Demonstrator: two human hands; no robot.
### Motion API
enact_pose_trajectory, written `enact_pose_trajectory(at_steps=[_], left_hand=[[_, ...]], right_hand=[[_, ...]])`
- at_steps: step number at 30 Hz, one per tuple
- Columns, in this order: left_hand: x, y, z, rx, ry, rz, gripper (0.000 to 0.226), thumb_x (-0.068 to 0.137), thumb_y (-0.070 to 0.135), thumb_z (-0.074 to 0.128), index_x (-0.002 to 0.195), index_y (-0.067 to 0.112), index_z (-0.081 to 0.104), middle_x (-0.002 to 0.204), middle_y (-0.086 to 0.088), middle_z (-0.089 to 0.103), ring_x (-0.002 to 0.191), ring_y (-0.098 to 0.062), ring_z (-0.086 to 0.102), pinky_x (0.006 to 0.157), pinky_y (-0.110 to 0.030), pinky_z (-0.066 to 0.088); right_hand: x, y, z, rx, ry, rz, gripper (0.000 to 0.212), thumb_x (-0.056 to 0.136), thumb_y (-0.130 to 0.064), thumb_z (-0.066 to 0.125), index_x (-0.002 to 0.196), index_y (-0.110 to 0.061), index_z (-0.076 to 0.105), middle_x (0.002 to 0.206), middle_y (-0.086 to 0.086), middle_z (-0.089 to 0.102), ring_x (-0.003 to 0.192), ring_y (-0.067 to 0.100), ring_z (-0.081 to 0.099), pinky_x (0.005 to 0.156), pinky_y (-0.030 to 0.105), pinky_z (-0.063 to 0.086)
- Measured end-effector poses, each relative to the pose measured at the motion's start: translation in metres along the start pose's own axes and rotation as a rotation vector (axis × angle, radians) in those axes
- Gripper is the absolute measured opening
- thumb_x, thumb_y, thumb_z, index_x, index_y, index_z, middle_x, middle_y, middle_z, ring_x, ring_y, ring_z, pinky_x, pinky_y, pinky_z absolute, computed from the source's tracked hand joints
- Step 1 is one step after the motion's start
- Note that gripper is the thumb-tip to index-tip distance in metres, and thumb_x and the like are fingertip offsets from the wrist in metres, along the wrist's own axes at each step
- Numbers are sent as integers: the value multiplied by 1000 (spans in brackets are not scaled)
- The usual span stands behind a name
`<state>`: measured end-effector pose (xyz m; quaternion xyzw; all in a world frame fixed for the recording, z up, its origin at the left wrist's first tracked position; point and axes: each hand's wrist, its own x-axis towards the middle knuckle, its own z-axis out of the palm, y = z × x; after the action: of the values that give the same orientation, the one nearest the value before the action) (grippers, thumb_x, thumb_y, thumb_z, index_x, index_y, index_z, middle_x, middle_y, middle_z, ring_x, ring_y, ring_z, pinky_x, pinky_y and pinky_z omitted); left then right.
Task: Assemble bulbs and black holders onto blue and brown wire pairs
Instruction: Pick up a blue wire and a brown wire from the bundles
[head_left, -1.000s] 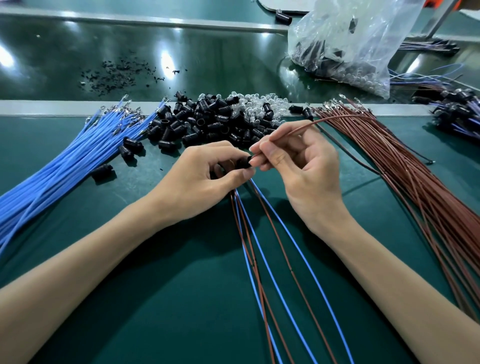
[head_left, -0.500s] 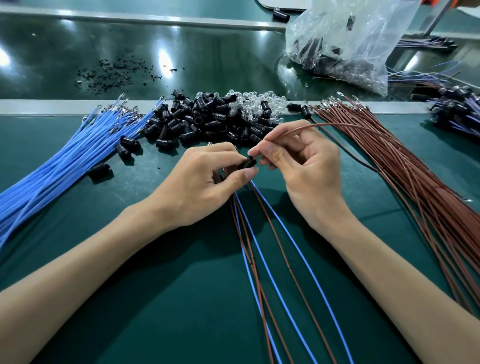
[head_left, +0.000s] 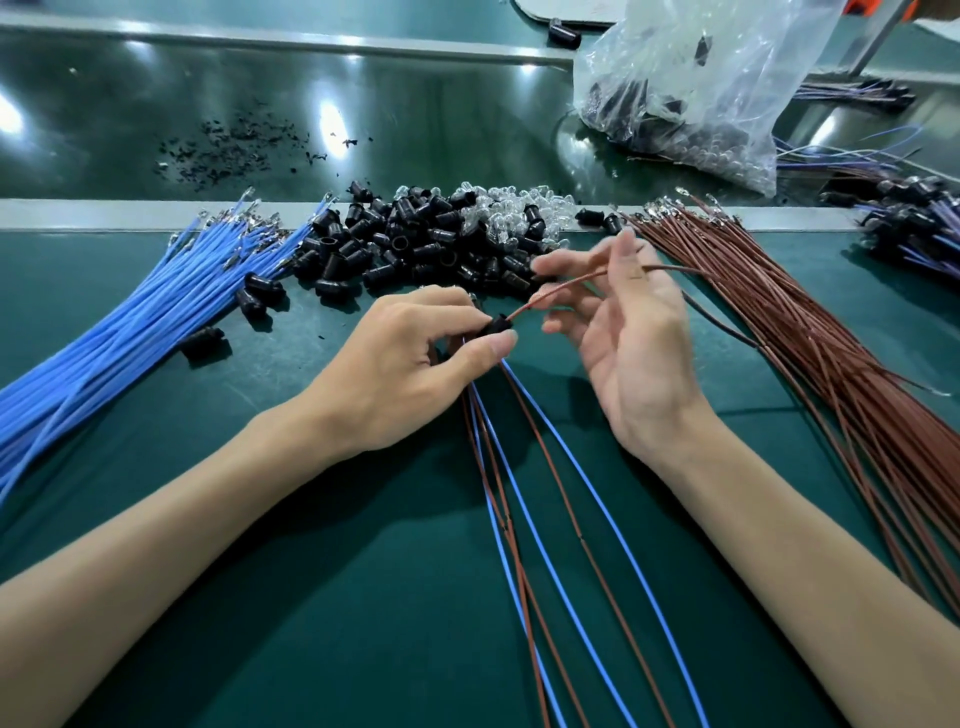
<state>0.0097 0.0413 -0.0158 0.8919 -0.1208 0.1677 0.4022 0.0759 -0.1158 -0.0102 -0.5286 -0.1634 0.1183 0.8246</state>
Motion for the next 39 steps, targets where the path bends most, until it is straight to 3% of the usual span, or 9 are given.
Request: enact_pose_trajectory(at_steps=[5, 9, 13, 18, 21, 24, 30, 35, 39], left_hand=[[-1, 1, -1, 6, -66, 62, 35, 90, 27, 57, 69, 0, 65, 67, -1, 53, 68, -17, 46, 66, -20, 36], [0, 1, -2, -94, -74, -3, 37, 90, 30, 55, 75, 1, 72, 68, -11, 58, 71, -23, 50, 67, -23, 39], [-1, 3, -4, -148, -90, -47, 28, 90, 32, 59, 84, 10, 76, 74, -9, 63, 77, -20, 54, 72, -22, 41], [-1, 4, -5, -168, -139, -61, 35, 90, 33, 56, 82, 4, 75, 74, -12, 63, 79, -21, 55, 72, -31, 43], [-1, 4, -5, -195, -149, -79, 34, 90, 35, 55, 84, 10, 76, 74, -5, 65, 81, -16, 56, 73, -27, 44], [-2, 4, -6, -200, -165, -95, 32, 88, 37, 55, 85, 14, 77, 75, 0, 65, 82, -12, 57, 73, -21, 43], [-1, 4, -5, -187, -174, -88, 25, 91, 36, 56, 80, 22, 74, 75, -2, 66, 82, -14, 57, 76, -26, 45], [-1, 4, -6, -186, -183, -98, 30, 89, 37, 58, 83, 15, 77, 75, -1, 67, 83, -16, 57, 76, -27, 45], [-1, 4, -5, -163, -196, -84, 26, 88, 32, 58, 74, 17, 74, 73, 0, 66, 80, -15, 55, 75, -22, 42]], right_hand=[[-3, 4, 0, -328, -89, 22, 23, 84, -32, 59, 74, -12, 54, 56, -7, 50, 48, 6, 43, 45, 18, 36], [-2, -1, 6, 27, -32, 87, 21, 91, -29, 57, 90, -8, 54, 70, 2, 64, 55, 9, 58, 53, 17, 49], [4, -6, -1, 149, 190, 79, 25, 100, -19, 44, 78, -10, 50, 66, 1, 65, 53, 9, 57, 48, 17, 46], [0, -2, -6, -308, -86, 90, 18, 76, -33, 68, 71, -16, 67, 69, 8, 59, 55, 9, 47, 52, 21, 39], [2, -4, -4, -104, -57, 133, 23, 88, -34, 60, 89, -11, 61, 75, 2, 68, 57, 8, 54, 54, 17, 45], [6, -7, -7, 111, 128, 124, 26, 99, -22, 47, 75, -12, 55, 67, 1, 64, 54, 8, 51, 49, 17, 42], [-1, -3, -7, -383, -191, 54, 12, 83, -24, 67, 76, -16, 71, 67, -8, 65, 58, 2, 47, 55, 13, 36], [5, -5, -8, -1, 68, 125, 18, 88, -21, 61, 73, -17, 70, 71, -3, 63, 55, 6, 45, 48, 15, 34], [2, -4, -9, -183, -67, 102, 16, 74, -31, 69, 67, -18, 76, 66, -4, 61, 58, 5, 43, 52, 15, 34]])
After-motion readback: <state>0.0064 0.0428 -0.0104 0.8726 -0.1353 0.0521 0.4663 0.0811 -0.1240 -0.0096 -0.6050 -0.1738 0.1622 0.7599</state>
